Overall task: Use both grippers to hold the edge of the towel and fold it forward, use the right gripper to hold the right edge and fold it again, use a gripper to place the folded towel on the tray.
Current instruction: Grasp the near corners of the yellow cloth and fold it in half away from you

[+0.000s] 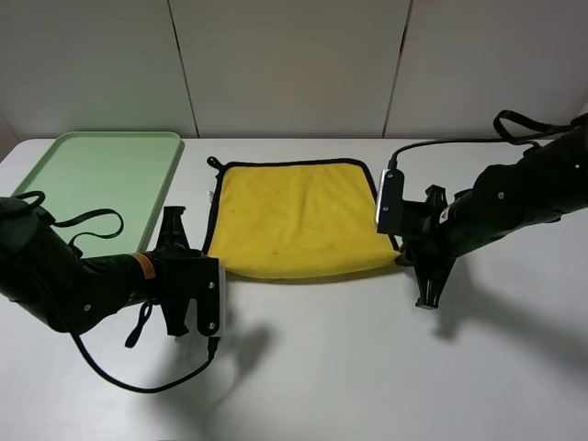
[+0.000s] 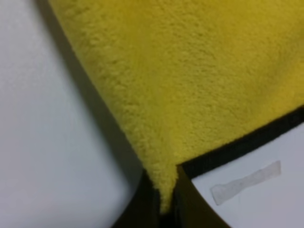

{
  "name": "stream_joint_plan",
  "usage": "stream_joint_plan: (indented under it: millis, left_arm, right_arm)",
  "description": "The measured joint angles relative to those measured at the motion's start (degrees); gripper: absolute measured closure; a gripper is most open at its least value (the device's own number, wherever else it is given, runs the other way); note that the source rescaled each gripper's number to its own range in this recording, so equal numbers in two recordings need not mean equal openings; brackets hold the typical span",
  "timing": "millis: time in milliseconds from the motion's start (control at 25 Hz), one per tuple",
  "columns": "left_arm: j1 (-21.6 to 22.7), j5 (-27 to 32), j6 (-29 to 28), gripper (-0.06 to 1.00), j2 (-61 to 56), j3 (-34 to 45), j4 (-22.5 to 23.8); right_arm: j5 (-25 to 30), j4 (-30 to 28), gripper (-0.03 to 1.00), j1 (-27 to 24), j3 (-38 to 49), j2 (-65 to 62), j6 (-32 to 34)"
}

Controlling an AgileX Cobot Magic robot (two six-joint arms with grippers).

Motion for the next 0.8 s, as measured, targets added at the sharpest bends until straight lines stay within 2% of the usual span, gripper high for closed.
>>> stream_joint_plan:
  millis: [160, 240, 440, 800]
  left_arm:
    - [-0.01, -0.89, 0.0, 0.94, -0.12, 0.89, -0.24]
    - [-0.64, -0.58, 0.0, 0.94, -0.72, 1.25, -2.22]
    - [-4.85, -0.2, 0.42, 0.94, -4.1, 1.38, -13.45]
    - [-12.36, 2.04, 1.57, 0.94, -11.3, 1.51, -30.18]
  right_arm:
    - [1.4, 0.05, 0.97, 0.0, 0.0, -1.83, 0.0]
    - [2.39, 0.05, 0.97, 0.04, 0.05, -2.55, 0.04]
    - [4.18, 0.17, 0.97, 0.18, 0.05, -4.29, 0.04]
    - [10.39, 0.17, 0.97, 0.18, 0.11, -10.66, 0.52]
